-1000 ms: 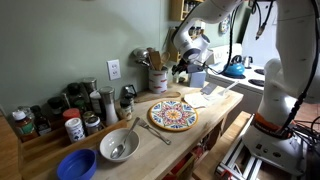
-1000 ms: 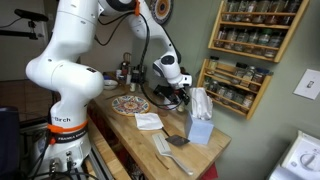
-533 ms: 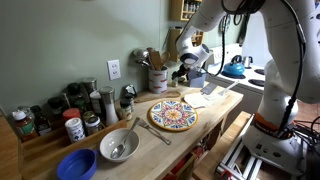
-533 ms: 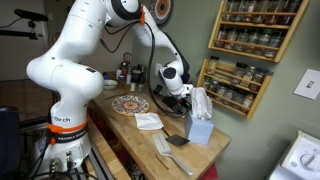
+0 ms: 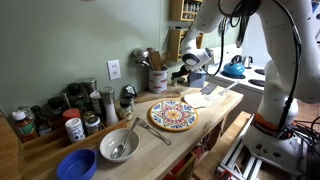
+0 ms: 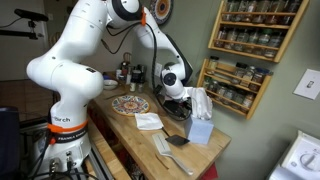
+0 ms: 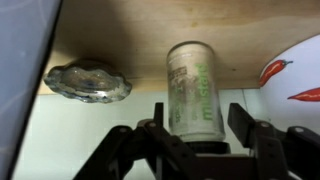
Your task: Remove the second bottle from the far left from the shelf
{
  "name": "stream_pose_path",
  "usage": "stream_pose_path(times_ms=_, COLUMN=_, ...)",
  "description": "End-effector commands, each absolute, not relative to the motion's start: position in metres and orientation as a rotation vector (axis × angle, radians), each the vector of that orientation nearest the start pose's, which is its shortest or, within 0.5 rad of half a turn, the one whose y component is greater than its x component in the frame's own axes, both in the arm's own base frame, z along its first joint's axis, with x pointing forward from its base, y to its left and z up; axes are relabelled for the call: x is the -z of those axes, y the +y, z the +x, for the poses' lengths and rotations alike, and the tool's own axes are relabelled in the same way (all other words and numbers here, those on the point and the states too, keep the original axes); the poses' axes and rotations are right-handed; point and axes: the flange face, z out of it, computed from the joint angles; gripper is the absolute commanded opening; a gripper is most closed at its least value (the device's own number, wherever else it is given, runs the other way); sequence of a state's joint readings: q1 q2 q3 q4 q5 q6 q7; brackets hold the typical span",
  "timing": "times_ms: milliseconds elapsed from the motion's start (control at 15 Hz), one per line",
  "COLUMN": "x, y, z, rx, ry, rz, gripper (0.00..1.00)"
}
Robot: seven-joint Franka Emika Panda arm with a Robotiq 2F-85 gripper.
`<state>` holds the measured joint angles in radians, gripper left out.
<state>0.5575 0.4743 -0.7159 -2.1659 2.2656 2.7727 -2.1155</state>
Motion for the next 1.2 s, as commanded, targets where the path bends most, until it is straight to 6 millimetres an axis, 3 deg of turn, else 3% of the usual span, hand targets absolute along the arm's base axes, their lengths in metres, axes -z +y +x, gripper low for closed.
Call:
stream_pose_path(times_ms=0, x=-0.210, y=-0.121, z=0.510, rx=1.221, ry=-0.011, rz=-2.873, gripper=0.99)
stream_pose_path(times_ms=400, x=-0.217, y=-0.109, z=0.494, rx=1.142, ry=-0.078, rz=-2.885, gripper=1.00)
stream_pose_path(times_ms=1133, x=-0.269, y=-0.078, z=0.447, rx=0.878, ry=-0.201, rz=-2.938, gripper=1.00)
